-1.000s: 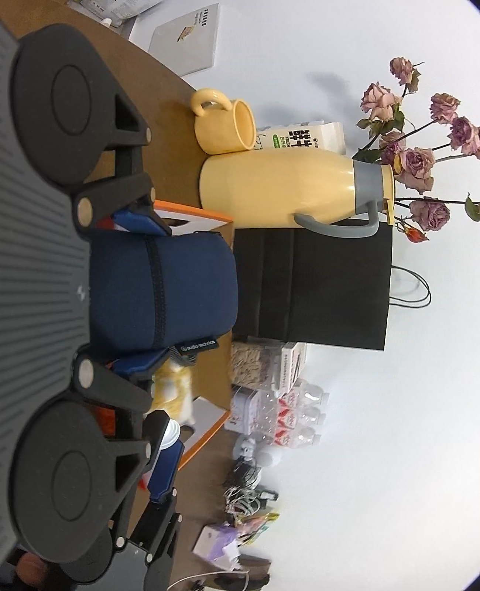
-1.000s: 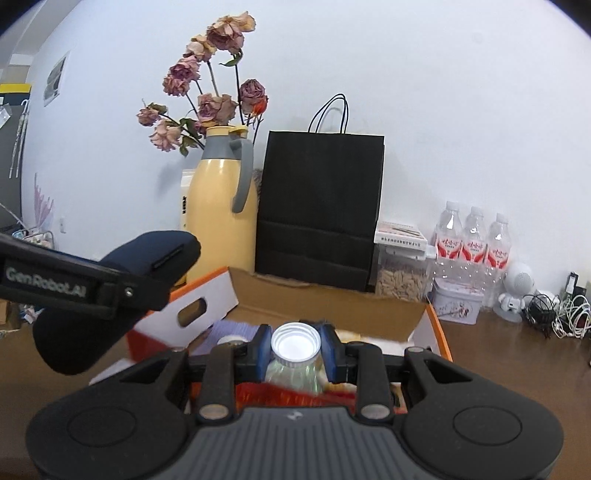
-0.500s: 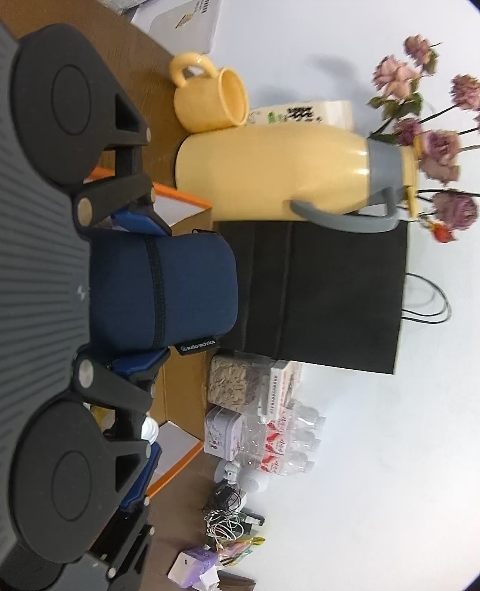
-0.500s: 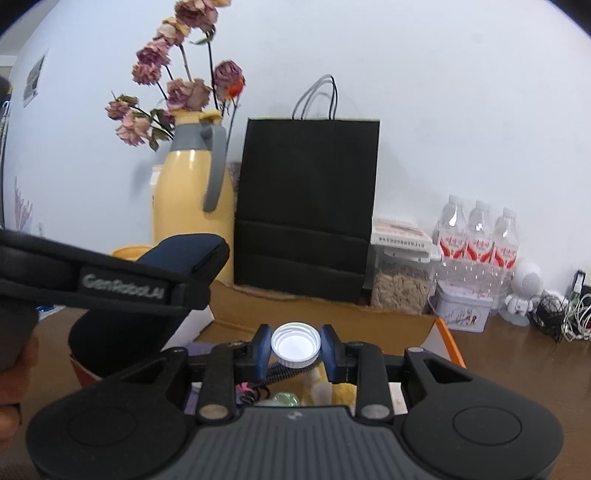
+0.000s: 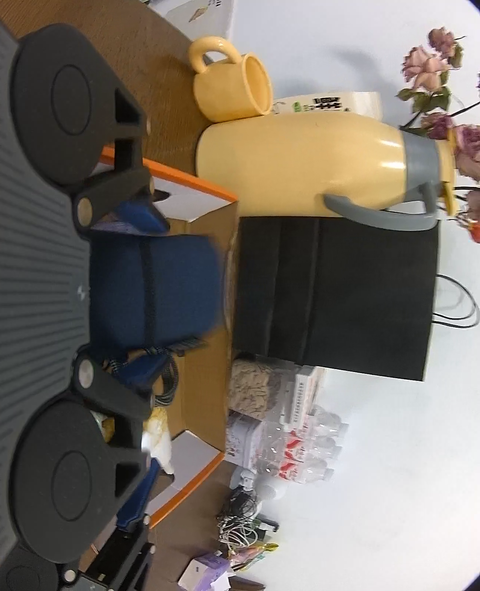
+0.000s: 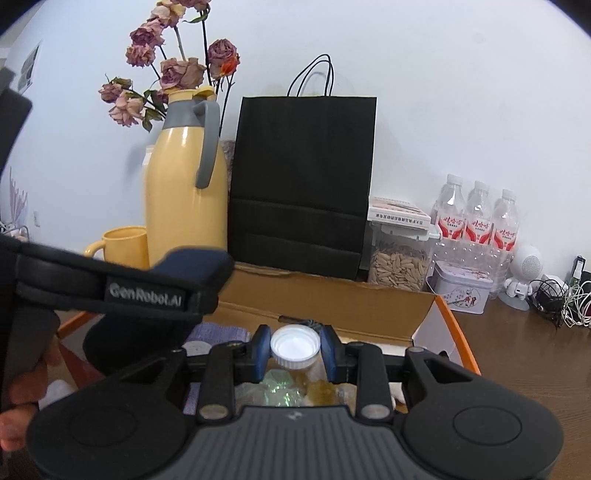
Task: Organize objects
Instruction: 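Carry the navy pouch and white cap into the box and open both tools, then move both tools back toward the remaining items on the table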
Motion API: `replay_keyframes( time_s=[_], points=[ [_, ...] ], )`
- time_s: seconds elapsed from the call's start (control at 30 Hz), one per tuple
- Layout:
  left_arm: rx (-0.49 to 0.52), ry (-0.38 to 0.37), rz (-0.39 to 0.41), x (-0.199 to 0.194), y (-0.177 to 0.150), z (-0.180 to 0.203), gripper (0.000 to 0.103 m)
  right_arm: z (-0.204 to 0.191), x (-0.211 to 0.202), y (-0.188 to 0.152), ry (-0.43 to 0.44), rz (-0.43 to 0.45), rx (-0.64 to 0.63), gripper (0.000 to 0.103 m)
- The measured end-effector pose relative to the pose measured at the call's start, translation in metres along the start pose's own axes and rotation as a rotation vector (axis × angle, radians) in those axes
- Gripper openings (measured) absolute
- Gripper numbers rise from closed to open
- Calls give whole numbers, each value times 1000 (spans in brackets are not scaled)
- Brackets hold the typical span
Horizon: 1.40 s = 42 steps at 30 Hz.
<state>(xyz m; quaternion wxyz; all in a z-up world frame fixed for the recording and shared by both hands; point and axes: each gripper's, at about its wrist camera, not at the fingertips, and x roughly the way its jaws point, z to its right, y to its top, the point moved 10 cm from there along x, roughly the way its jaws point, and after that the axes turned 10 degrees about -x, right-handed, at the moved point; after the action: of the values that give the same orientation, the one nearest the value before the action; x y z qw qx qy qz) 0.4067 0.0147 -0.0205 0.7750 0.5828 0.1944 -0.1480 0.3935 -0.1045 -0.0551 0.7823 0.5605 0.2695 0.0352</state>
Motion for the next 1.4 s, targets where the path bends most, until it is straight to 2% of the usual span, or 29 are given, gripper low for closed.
replay_keyframes(
  time_s=[0.03, 0.07, 0.1, 0.17, 0.6, 0.97, 1.4],
  points=[
    [-1, -4, 22, -4, 3, 1, 103, 1, -1, -1, -7, -4, 3, 50],
    [-7, -7, 46, -8, 5, 1, 103, 3, -3, -2, -15, -2, 10, 75],
    [-11, -4, 69, -11, 8, 1, 103, 6, -5, -2, -29, 7, 22, 95],
    [-10, 4, 89, -15, 11, 1, 103, 10, -9, -1, -45, 25, 36, 103],
    [-3, 6, 87, -18, 9, 1, 103, 12, -16, 0, -45, 26, 45, 103],
    [0, -23, 134, -59, 12, -5, 103, 19, -53, -2, -52, 69, 45, 103],
    [18, -12, 109, -102, -32, -26, 103, 16, -90, -46, -39, 7, 23, 103]
  ],
)
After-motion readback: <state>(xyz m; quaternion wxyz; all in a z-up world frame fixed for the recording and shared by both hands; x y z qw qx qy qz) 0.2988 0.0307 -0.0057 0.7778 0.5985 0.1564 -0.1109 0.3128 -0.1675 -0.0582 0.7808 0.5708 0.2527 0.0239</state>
